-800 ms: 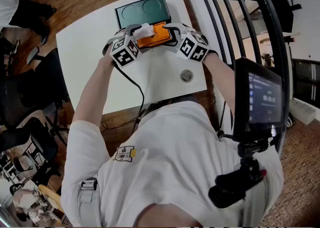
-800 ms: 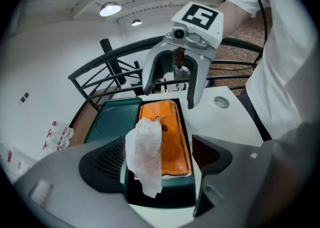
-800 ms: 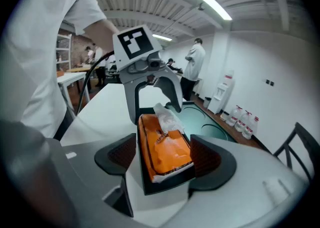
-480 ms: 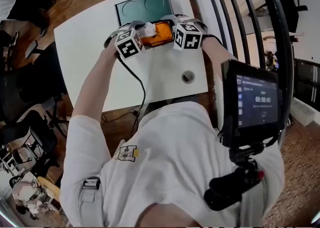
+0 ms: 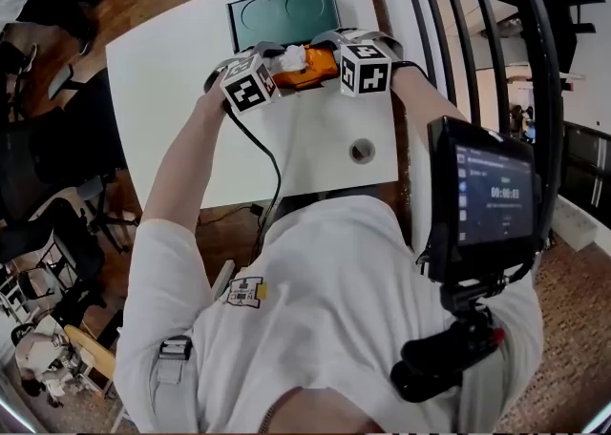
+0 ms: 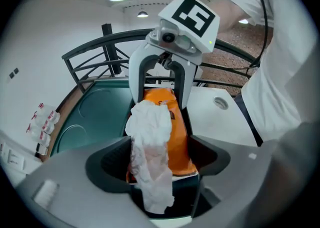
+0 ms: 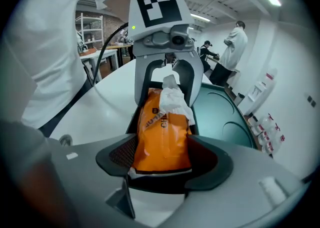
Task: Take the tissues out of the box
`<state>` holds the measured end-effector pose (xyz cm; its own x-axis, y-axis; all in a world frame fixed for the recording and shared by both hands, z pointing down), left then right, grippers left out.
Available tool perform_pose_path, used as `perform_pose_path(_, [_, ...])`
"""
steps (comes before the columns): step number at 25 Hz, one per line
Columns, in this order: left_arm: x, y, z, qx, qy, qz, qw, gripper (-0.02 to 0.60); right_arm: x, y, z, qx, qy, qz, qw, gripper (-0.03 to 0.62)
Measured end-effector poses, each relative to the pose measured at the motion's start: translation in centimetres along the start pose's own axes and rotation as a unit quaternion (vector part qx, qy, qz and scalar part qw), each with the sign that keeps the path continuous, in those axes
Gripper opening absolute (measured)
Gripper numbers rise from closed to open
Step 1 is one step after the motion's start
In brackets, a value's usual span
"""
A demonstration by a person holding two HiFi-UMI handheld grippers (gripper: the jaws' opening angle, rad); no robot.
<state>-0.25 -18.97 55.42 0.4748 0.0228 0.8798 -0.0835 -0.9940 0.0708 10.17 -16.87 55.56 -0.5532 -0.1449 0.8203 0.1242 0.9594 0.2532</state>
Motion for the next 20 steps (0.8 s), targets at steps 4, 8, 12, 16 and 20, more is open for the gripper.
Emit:
perform_pose_path(4, [0.3, 1.1, -0.4, -0.005, 0.002, 0.004, 1.0, 0.353, 0.5, -1.3, 0.0, -0.001, 0.003, -0.008, 1.0, 0.249])
perform_pose_path(8, [-0.8, 2.3, -0.9, -0.004, -0.012, 0.013, 0.9998, 0.35, 0.5, -2.7, 0.8, -0.007, 0.006, -0.014, 1.0, 0.244])
perform_pose_path(12, [-2.6, 2.4, -0.8, 0.011, -0.021, 0.023, 0.9995, 0.35, -0.2, -3.3, 1.9, -0.006, 0.001, -0.026, 1.0, 0.245])
perform_pose_path(16, [-5.5, 1.6, -0.1, 0.036, -0.033, 0.046, 0.9977, 0.35, -2.3, -3.3, 4.0, -0.008, -0.001, -0.057, 0.998, 0.247])
perform_pose_path(20, [-9.7, 0.9, -0.9, 0.057, -0.038, 0.076, 0.9948, 0.35, -3.6, -3.7, 7.9, -0.018, -0.008, -0.091, 0.996, 0.247])
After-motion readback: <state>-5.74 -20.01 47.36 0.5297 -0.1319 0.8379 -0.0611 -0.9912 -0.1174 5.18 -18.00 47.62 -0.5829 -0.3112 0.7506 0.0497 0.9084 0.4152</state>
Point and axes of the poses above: the fingertips, and each gripper's own axes: x forward along the fingers, y to its left, z out of its top, the point moved 7 cm from there along -x, backward along the fingers, and after that the axes turned 12 degrees about -x, right-handed, at the moved point
